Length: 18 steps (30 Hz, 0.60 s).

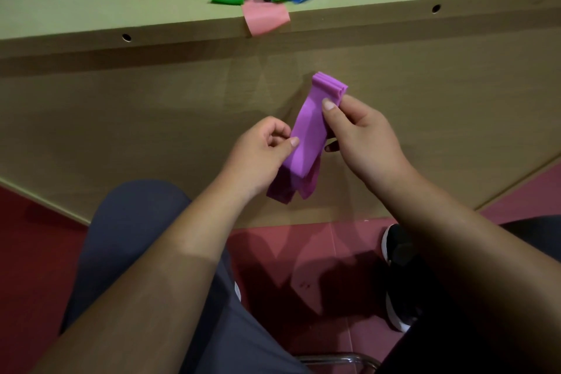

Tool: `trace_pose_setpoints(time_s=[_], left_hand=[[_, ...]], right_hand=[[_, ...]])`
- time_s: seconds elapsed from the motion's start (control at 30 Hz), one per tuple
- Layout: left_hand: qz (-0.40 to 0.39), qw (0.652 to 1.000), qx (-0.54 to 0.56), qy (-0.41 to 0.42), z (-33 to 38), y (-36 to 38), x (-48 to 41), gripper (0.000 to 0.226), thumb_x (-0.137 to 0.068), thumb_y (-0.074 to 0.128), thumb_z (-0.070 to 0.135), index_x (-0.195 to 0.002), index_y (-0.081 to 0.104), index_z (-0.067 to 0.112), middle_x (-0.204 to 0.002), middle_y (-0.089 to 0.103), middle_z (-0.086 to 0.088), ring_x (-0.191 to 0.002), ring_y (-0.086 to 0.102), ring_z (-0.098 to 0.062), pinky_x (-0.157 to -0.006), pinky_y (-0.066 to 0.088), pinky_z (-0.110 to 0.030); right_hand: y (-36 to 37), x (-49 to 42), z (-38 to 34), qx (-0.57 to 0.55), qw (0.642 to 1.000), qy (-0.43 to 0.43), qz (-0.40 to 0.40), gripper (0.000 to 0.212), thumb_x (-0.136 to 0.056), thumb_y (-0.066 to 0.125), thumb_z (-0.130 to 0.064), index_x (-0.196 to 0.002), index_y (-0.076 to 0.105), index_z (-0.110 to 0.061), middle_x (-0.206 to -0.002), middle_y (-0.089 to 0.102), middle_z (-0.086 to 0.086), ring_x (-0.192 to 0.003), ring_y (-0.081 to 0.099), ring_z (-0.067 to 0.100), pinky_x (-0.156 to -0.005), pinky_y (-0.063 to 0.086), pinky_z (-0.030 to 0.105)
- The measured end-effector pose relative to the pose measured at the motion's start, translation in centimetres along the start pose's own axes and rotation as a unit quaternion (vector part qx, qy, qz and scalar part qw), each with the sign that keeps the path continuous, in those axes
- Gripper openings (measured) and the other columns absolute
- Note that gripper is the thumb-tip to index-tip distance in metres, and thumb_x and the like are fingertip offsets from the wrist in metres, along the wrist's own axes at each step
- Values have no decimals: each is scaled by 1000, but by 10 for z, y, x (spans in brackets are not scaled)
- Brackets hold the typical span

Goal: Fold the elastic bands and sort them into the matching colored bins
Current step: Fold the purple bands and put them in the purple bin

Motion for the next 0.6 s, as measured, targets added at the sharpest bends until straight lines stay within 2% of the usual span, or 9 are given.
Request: trace_pose_setpoints(time_s=[0.1, 0.17, 0.3, 0.43, 0.6], left_hand=[[13, 1000, -5, 5, -3, 0, -1, 9, -92, 75, 29, -91, 66, 28, -81, 62, 1, -71, 53, -12, -73, 45, -36], [19, 1000, -6, 2, -5, 1, -2, 12, -96, 76, 21, -93, 65, 26, -81, 61, 4, -67, 52, -9, -70, 44, -33], [23, 1000, -14, 6, -5, 1, -3, 11, -96, 75, 21, -96, 65, 25, -81, 61, 6, -63, 51, -8, -68, 43, -32], [28, 999, -39, 13, -3, 0, -3, 7, -98, 74, 22, -95, 67, 23, -80, 61, 9, -63, 50, -6, -67, 43, -31], [27, 999, -42, 7, -1, 2, 0, 10, -99, 73, 20, -91, 66, 22, -77, 60, 11, -60, 49, -3, -63, 43, -28]], right_hand=[[3, 1, 2, -31, 999, 13, -8, 22, -111, 56, -28, -112, 76, -20, -93, 77, 1, -81, 71, 11, -72, 63, 33], [4, 1, 3, -56, 998, 23, -14, 23, -112, 55, -27, -115, 76, -17, -94, 77, 0, -80, 72, 11, -72, 63, 34], [4, 1, 3, -83, 996, 35, -17, 25, -112, 54, -27, -117, 75, -15, -97, 78, 4, -82, 74, 14, -70, 62, 33], [2, 1, 1, -71, 997, 23, -18, 25, -112, 55, -29, -114, 76, -16, -103, 78, 11, -86, 74, 15, -74, 65, 39], [4, 3, -2, -67, 997, 10, -30, 24, -112, 55, -28, -113, 76, -17, -96, 77, 7, -85, 71, 17, -79, 64, 46]])
Point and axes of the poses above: each hand's wrist, its own x-axis away from the middle knuckle, its own y-axis out of the palm, z = x × y, the point moved 9 cm from there along -x, towards the middle knuckle
